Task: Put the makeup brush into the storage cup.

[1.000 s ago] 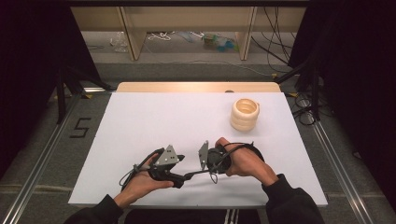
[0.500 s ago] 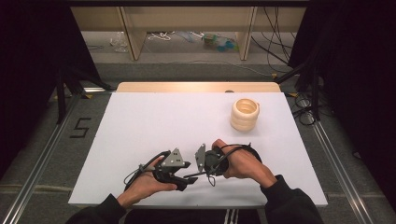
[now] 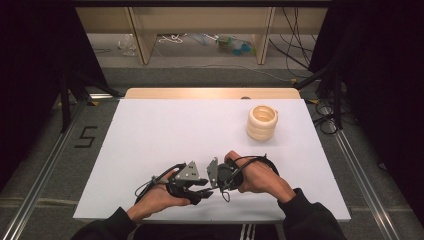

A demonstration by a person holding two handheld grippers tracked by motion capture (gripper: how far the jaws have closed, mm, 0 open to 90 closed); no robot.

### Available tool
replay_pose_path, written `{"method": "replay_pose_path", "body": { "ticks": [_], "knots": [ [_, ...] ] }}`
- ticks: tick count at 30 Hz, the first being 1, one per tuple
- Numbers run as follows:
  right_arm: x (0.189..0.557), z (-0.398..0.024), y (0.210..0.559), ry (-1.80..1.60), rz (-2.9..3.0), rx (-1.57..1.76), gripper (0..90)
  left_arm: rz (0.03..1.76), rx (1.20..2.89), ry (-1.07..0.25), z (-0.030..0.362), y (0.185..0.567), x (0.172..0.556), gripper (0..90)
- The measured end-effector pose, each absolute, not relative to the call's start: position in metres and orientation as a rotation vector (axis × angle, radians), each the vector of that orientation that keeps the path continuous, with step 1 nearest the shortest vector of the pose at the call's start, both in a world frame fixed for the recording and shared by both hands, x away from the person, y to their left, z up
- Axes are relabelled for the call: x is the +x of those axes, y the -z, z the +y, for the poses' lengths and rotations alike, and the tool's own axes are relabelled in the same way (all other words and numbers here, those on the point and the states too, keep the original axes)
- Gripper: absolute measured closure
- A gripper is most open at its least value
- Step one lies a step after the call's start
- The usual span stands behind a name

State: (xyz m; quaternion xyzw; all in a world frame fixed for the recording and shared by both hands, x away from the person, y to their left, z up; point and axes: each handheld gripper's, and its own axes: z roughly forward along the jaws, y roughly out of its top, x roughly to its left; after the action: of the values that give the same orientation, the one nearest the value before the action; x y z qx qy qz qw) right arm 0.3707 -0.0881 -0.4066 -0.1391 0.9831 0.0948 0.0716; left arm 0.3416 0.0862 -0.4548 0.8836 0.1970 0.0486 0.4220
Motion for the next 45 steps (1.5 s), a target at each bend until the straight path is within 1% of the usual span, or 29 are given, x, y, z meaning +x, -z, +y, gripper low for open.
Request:
{"method": "replay_pose_path", "body": {
  "ticks": [4,5,19,21,23,27,30,36,38,45],
  "knots": [
    [0.3710,-0.0874,0.4067,-0.297,2.948,-0.452,84.0,0.489,2.210,-0.115,0.0860,0.4547,0.3415,59.9],
    [0.3708,-0.0872,0.4060,-0.293,2.948,-0.459,84.0,0.473,2.218,-0.120,0.0864,0.4545,0.3419,62.2],
    [0.3683,-0.0858,0.4041,-0.302,2.938,-0.472,84.0,0.475,2.208,-0.108,0.0857,0.4568,0.3410,68.7],
    [0.3680,-0.0854,0.4038,-0.303,2.932,-0.484,84.0,0.460,2.226,-0.117,0.0868,0.4569,0.3419,70.7],
    [0.3677,-0.0849,0.4020,-0.276,2.926,-0.488,84.0,0.453,2.223,-0.075,0.0860,0.4577,0.3416,71.4],
    [0.3669,-0.0845,0.4008,-0.264,2.912,-0.507,84.0,0.454,2.220,-0.067,0.0859,0.4577,0.3414,73.8],
    [0.3666,-0.0844,0.4007,-0.264,2.908,-0.525,84.0,0.463,2.209,-0.044,0.0850,0.4590,0.3412,74.5],
    [0.3651,-0.0840,0.4014,-0.257,2.909,-0.515,84.0,0.466,2.217,-0.046,0.0853,0.4589,0.3415,76.4],
    [0.3664,-0.0834,0.4033,-0.300,2.915,-0.546,84.0,0.473,2.210,-0.033,0.0851,0.4591,0.3417,76.4],
    [0.3630,-0.0811,0.4010,-0.250,2.901,-0.547,84.0,0.491,2.206,-0.010,0.0854,0.4600,0.3415,77.1]
  ]
}}
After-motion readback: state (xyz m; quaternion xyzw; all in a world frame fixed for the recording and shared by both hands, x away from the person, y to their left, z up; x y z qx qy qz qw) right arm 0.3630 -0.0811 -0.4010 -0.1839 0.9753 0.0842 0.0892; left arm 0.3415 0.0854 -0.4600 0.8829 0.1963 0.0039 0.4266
